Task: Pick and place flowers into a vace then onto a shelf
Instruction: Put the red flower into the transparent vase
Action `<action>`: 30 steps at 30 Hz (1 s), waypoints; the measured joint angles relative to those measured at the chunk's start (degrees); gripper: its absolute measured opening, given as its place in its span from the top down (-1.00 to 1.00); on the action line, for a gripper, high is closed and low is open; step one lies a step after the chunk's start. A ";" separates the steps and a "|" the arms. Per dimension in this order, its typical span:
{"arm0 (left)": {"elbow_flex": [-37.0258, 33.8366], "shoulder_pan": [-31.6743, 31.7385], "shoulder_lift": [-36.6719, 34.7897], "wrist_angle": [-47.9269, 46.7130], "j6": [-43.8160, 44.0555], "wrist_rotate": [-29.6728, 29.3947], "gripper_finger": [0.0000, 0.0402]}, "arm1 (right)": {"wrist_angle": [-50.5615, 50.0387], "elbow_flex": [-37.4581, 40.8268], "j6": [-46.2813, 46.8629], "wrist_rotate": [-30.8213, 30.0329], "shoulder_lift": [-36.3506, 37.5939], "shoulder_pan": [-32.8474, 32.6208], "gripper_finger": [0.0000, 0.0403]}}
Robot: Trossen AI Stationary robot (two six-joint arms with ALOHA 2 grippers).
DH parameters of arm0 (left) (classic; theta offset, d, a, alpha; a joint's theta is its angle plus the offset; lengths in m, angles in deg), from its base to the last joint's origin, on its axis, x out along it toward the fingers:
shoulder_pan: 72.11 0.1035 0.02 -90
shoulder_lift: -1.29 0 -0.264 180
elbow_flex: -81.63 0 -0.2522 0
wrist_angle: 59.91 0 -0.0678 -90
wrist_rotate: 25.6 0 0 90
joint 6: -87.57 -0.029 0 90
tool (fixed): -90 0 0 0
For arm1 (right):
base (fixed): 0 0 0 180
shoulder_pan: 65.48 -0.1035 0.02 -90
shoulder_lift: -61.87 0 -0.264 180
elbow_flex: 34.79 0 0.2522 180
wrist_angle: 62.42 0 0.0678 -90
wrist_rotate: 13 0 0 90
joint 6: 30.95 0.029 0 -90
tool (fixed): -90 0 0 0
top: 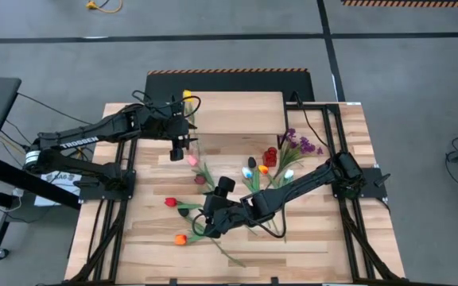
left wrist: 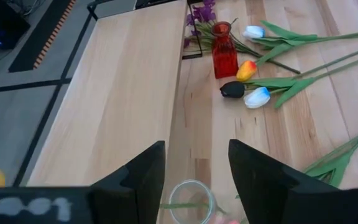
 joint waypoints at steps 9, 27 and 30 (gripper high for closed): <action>-0.06 -0.07 -11.18 4.28 7.00 4.42 0.16 | -5.94 0.00 5.43 0.02 0.00 0.01 -0.16; -18.31 -11.74 -43.63 13.73 27.96 8.26 0.16 | 0.41 7.11 7.10 7.67 -0.02 0.86 -0.16; -25.09 -12.88 -48.53 19.29 30.54 7.59 0.16 | 1.02 8.92 8.00 7.65 -0.13 1.33 -0.16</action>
